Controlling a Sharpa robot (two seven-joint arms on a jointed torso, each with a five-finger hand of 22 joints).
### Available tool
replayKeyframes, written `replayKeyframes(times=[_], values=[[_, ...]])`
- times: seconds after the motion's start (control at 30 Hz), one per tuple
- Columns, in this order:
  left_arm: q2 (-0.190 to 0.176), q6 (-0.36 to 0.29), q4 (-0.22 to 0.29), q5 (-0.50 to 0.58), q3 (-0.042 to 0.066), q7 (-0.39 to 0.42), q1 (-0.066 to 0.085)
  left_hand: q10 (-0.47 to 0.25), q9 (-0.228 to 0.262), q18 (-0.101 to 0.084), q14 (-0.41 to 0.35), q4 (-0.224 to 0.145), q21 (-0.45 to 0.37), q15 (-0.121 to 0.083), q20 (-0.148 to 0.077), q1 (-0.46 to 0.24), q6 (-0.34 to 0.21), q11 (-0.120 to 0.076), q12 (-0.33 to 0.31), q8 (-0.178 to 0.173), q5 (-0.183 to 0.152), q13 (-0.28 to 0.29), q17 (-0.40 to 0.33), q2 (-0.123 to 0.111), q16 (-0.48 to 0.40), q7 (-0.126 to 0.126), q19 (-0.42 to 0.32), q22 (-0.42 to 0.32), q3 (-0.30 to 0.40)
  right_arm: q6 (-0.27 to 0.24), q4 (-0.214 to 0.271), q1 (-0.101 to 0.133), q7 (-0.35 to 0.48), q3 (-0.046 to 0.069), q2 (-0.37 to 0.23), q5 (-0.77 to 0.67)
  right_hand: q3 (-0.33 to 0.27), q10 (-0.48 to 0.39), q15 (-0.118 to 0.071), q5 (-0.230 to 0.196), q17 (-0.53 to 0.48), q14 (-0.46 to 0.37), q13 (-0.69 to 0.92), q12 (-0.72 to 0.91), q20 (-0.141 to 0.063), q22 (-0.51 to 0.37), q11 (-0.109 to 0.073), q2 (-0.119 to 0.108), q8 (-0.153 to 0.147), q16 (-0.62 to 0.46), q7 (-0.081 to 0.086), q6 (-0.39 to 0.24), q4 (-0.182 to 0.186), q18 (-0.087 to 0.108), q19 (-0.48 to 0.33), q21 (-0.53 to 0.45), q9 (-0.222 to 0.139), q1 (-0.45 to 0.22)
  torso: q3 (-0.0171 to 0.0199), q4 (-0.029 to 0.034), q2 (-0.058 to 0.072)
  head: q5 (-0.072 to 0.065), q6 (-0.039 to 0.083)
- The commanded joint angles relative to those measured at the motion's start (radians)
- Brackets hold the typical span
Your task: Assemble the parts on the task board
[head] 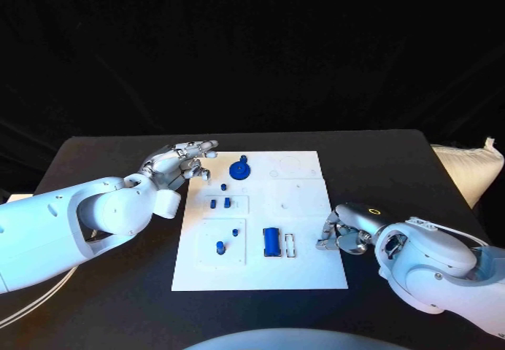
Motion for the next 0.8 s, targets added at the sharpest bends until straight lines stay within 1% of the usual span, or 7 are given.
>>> replayKeyframes(times=[0.03, 0.07, 0.1, 0.2, 0.3, 0.47, 0.8], values=[[0.0, 0.02, 0.002, -0.008, 0.0, 0.004, 0.0, -0.005, 0.002, 0.011, -0.007, -0.004, -0.005, 0.001, 0.002, 0.001, -0.007, 0.0, 0.003, 0.002, 0.004, 0.0, -0.001, 0.006, 0.003, -0.002, -0.008, -0.001, -0.002, 0.123, -0.006, -0.008, -0.03, -0.005, 0.008, -0.119, 0.006, 0.037, 0.003, -0.063, 0.085, 0.071, -0.056, -0.006, 0.008, 0.263, -0.013, -0.003, -0.01, 0.001, -0.001, 0.013, -0.019, -0.007, 0.105, 0.004, -0.008, 0.038, 0.0002, -0.0007, 0.0, 0.001, -0.001], [0.0, 0.02, 0.002, -0.008, 0.0, 0.003, 0.0, -0.005, 0.002, 0.011, -0.007, -0.004, -0.005, 0.001, 0.002, 0.001, -0.007, 0.0, 0.003, 0.002, 0.004, 0.0, -0.001, 0.006, 0.003, -0.002, -0.008, -0.001, -0.002, 0.147, -0.006, -0.01, -0.035, -0.005, 0.011, -0.144, 0.011, 0.038, 0.003, -0.101, 0.088, 0.072, -0.056, -0.006, 0.008, 0.263, -0.014, -0.006, -0.012, 0.002, -0.001, 0.017, -0.024, -0.007, 0.105, 0.004, -0.01, 0.046, 0.0004, -0.0003, 0.0, 0.001, -0.001], [0.0, 0.02, 0.002, -0.008, 0.0, 0.003, 0.0, -0.005, 0.002, 0.011, -0.007, -0.004, -0.005, 0.001, 0.002, 0.001, -0.007, 0.0, 0.003, 0.002, 0.004, 0.0, -0.001, 0.006, 0.003, -0.002, -0.008, -0.001, -0.002, 0.169, -0.006, -0.011, -0.04, -0.006, 0.013, -0.17, 0.016, 0.037, 0.003, -0.112, 0.09, 0.072, -0.057, -0.007, 0.008, 0.263, -0.014, -0.012, -0.015, 0.003, -0.001, 0.019, -0.031, -0.007, 0.105, 0.004, -0.012, 0.053, 0.0004, -0.0003, 0.0, 0.001, -0.001], [0.0, 0.02, 0.002, -0.008, 0.0, 0.003, 0.0, -0.005, 0.002, 0.011, -0.007, -0.004, -0.005, 0.001, 0.002, 0.001, -0.007, 0.0, 0.003, 0.002, 0.004, 0.0, -0.001, 0.006, 0.003, -0.002, -0.008, -0.001, -0.002, 0.206, -0.006, -0.014, -0.05, -0.006, 0.016, -0.226, 0.026, 0.035, 0.003, -0.114, 0.094, 0.073, -0.058, -0.012, 0.007, 0.263, -0.014, -0.023, -0.02, 0.005, -0.001, 0.024, -0.045, -0.007, 0.105, 0.004, -0.015, 0.072, 0.0001, -0.0008, 0.0, 0.002, -0.002], [-0.001, 0.021, 0.002, -0.008, 0.0, 0.001, 0.0, -0.008, 0.001, 0.011, -0.009, -0.005, -0.005, 0.001, 0.002, 0.0, -0.01, 0.001, 0.006, 0.005, 0.004, -0.001, -0.005, 0.006, 0.003, -0.002, -0.009, -0.001, -0.002, 0.224, -0.004, -0.016, -0.058, -0.006, 0.018, -0.276, 0.031, 0.035, 0.003, -0.115, 0.097, 0.073, -0.059, -0.013, 0.008, 0.263, -0.014, -0.031, -0.023, 0.006, -0.001, 0.027, -0.051, -0.007, 0.105, 0.004, -0.017, 0.077, 0.0005, -0.0013, 0.0, 0.002, -0.003], [-0.001, 0.022, 0.001, -0.008, 0.0, 0.0, 0.0, -0.008, 0.001, 0.011, -0.009, -0.005, -0.005, 0.001, 0.002, 0.0, -0.01, 0.001, 0.006, 0.005, 0.004, -0.001, -0.005, 0.006, 0.003, -0.002, -0.009, -0.001, -0.002, 0.227, 0.0, -0.018, -0.063, -0.006, 0.017, -0.316, 0.033, 0.035, 0.004, -0.117, 0.099, 0.073, -0.058, -0.013, 0.008, 0.263, -0.013, -0.037, -0.025, 0.007, 0.0, 0.029, -0.052, -0.007, 0.105, 0.004, -0.019, 0.076, 0.0014, -0.0012, 0.0, 0.002, -0.003], [-0.001, 0.023, -0.001, -0.008, -0.001, -0.001, 0.0, -0.008, 0.001, 0.011, -0.009, -0.005, -0.005, 0.001, 0.002, 0.0, -0.01, 0.001, 0.006, 0.005, 0.004, -0.001, -0.005, 0.006, 0.003, -0.002, -0.009, -0.001, -0.002, 0.216, 0.003, -0.02, -0.061, -0.006, 0.012, -0.327, 0.038, 0.035, 0.005, -0.117, 0.1, 0.073, -0.058, -0.014, 0.008, 0.263, -0.012, -0.044, -0.03, 0.007, 0.001, 0.033, -0.044, -0.007, 0.105, 0.004, -0.022, 0.062, 0.001, -0.0013, 0.0, 0.001, -0.005]])
